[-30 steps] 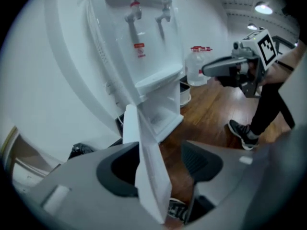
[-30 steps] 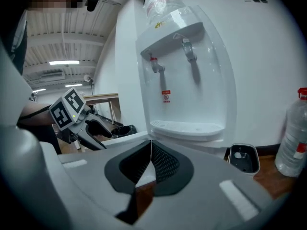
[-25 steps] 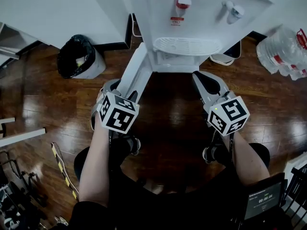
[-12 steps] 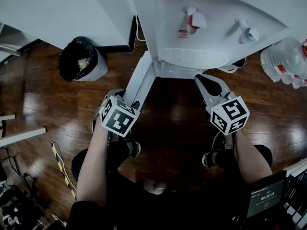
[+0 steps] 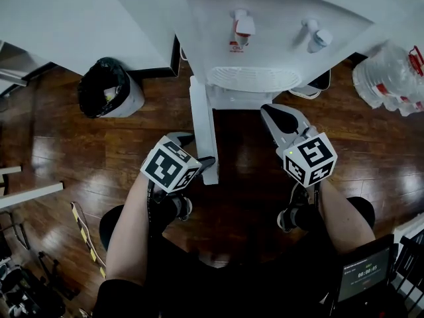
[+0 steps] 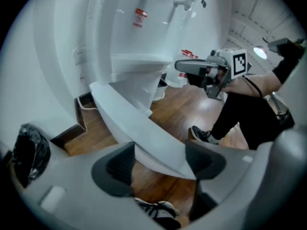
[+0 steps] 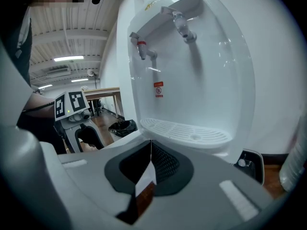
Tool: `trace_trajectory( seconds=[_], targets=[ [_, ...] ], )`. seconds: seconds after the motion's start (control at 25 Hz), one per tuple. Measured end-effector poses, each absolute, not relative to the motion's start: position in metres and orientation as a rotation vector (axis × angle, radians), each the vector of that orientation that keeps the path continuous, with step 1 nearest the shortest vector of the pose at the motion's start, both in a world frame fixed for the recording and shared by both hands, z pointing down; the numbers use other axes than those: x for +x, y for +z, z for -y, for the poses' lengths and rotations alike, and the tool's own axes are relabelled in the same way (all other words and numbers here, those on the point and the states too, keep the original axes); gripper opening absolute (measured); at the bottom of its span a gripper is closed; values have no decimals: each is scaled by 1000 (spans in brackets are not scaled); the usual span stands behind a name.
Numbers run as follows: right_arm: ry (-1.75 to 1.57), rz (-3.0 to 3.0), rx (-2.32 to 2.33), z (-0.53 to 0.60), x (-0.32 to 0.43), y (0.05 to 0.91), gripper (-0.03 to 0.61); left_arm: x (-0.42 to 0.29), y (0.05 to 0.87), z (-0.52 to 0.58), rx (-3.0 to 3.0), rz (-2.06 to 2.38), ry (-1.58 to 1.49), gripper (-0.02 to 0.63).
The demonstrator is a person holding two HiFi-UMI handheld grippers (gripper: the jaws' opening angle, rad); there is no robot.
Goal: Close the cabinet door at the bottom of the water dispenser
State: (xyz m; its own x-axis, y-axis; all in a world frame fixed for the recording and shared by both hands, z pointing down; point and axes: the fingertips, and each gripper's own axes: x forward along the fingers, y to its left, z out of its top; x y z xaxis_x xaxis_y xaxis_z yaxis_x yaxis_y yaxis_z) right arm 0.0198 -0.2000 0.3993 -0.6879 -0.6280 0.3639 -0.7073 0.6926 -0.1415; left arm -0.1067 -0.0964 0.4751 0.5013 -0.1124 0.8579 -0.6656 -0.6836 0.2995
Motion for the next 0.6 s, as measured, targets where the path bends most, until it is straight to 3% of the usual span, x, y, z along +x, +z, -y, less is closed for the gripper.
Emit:
trace_trajectory(
  seconds=[0.44,0.52,0.6],
  targets=[
    [317,2561,887,174,30,408,8,-30,506,126,2342,555,1270,330],
    [308,2518,833,169,34,419,8,-26,513,140,2359,608,1288,274],
    [311,2471,799,163,39,431,50,-20,515,150,2369,657,1267,264]
  ],
)
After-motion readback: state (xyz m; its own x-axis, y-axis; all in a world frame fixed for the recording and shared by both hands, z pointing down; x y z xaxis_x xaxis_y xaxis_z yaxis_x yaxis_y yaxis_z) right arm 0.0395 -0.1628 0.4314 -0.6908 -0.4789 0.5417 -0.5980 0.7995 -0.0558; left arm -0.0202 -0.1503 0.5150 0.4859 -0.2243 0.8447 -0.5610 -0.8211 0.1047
